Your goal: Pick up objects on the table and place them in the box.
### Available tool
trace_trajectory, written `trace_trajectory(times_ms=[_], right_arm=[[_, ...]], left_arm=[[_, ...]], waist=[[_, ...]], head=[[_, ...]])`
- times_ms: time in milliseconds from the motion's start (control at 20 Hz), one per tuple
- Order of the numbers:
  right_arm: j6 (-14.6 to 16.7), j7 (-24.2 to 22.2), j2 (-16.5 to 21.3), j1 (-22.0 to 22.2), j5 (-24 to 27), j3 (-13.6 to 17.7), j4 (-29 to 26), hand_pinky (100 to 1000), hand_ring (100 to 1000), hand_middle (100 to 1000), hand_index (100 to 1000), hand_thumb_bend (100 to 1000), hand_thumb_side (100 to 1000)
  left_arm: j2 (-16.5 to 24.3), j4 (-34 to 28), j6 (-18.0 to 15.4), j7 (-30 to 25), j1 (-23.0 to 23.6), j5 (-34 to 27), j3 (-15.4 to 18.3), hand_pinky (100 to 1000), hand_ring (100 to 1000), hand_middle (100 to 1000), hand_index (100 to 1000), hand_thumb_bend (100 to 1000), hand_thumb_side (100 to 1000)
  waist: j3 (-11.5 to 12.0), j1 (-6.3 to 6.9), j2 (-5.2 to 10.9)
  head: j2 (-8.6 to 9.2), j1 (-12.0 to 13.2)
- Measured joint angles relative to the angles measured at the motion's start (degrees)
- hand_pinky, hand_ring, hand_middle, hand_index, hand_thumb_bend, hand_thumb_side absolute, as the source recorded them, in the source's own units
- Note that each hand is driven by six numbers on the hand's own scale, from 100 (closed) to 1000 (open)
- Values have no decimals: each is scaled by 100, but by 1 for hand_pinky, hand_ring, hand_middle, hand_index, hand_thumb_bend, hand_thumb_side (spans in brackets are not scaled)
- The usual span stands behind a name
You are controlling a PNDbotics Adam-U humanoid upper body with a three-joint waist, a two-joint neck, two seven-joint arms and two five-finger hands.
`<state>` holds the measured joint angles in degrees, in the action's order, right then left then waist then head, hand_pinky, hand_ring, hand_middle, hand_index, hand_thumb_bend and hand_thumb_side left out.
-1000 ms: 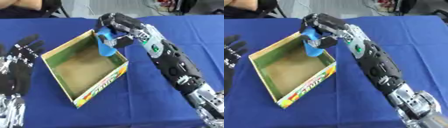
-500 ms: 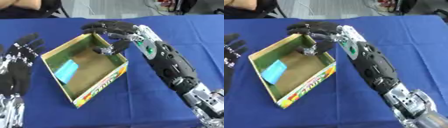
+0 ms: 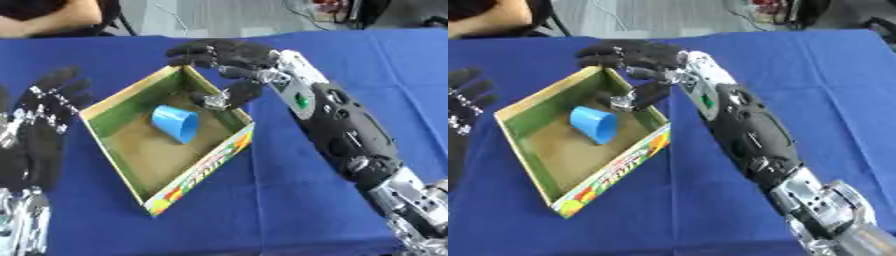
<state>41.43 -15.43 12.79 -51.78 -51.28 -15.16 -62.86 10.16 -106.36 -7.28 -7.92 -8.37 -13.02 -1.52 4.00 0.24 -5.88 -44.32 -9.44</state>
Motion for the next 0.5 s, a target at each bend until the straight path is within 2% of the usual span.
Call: trace_trajectory(times_ms=[50, 100, 150, 250, 350, 500], right_arm=[[-23, 64, 84, 159, 49, 7, -122, 1000, 1000, 1000, 1000, 100, 894], [-64, 148, 182, 330, 122, 38, -271, 1000, 1000, 1000, 1000, 100, 956], [-132, 263, 286, 502, 216, 74, -435, 1000, 995, 1000, 1000, 100, 848], [-357, 647, 475, 871, 456, 212, -858, 1000, 953, 977, 1000, 100, 823], [-696, 1224, 657, 1276, 724, 398, -1340, 1000, 923, 953, 1000, 100, 799], [-1315, 2341, 880, 1895, 1013, 759, -2150, 1000, 907, 929, 993, 100, 778]], left_arm=[[0, 0, -3, 5, 0, 0, 12, 879, 870, 866, 848, 970, 1000], [0, 0, -7, 12, 0, 1, 28, 879, 871, 867, 848, 969, 1000], [1, 0, -13, 23, 2, 2, 37, 879, 871, 869, 848, 968, 1000], [2, 0, -19, 42, 3, 7, 65, 879, 872, 870, 848, 967, 1000], [2, 1, -23, 66, 3, 10, 74, 879, 873, 871, 847, 966, 1000], [3, 4, -23, 87, 7, 17, 104, 880, 874, 874, 846, 964, 1000]], waist=[[-29, -4, 0], [-55, -8, -1], [-78, -11, -1], [-130, -15, -2], [-182, -14, -3], [-237, -4, -24]], head=[[0, 34], [0, 67], [0, 106], [0, 197], [0, 260], [0, 337]])
